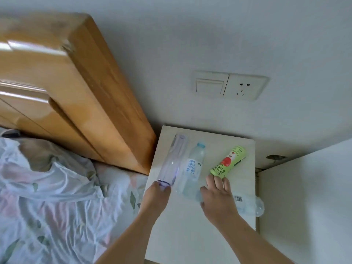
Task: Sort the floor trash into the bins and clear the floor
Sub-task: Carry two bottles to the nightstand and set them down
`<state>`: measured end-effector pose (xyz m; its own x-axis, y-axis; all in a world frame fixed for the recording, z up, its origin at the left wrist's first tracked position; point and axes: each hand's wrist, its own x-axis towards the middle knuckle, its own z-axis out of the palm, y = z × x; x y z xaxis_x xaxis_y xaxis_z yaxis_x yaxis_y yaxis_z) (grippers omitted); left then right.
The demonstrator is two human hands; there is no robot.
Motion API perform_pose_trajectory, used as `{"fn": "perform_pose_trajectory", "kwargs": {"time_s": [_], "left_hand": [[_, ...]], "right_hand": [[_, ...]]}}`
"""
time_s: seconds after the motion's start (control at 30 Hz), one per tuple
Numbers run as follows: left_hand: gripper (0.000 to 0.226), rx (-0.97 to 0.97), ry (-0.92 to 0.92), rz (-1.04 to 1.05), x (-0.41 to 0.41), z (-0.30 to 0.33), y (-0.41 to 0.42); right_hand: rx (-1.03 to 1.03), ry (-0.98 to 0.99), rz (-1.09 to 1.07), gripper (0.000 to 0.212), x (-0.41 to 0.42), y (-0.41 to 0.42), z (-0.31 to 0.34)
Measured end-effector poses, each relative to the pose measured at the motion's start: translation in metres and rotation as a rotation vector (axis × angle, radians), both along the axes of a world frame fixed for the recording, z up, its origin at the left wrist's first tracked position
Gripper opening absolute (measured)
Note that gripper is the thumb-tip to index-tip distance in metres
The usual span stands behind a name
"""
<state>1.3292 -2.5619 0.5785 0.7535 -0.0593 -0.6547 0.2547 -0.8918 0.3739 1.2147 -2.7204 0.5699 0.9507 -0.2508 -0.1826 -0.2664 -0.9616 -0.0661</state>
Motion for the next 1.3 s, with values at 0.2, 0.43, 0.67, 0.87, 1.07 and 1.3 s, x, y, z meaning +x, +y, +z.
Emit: {"fn": "perform_pose_trajectory", "kwargs": {"time_s": [0.2, 0.43, 0.67, 0.87, 1.07, 1.3], "left_hand": [[0.033, -0.008, -0.039, 0.021, -0.031, 0.119, 0.043], [0.037, 0.008, -0.224, 0.106, -0.091, 0.240, 0.149], [0.034, 0.178, -0.445, 0.302, -0.186, 0.301, 0.335], [0.034, 0.317, -0.535, 0.533, -0.350, 0.332, 0.516], [0.030, 0.438, -0.564, 0.915, -0.560, 0.348, 0.658], [0.035, 0.515, -0.642, 1.407, -0.755, 0.351, 0.761]], "right_hand": [[0.000, 0.081, 0.103, 0.036, -0.002, 0.023, 0.138], [0.032, 0.037, 0.250, 0.038, -0.010, 0.105, 0.261], [0.126, -0.047, 0.565, 0.026, -0.037, 0.279, 0.312], [0.236, -0.051, 0.883, 0.045, -0.122, 0.484, 0.338], [0.363, -0.051, 1.214, 0.042, -0.265, 0.679, 0.363], [0.435, -0.010, 1.520, 0.039, -0.418, 0.840, 0.380]]}}
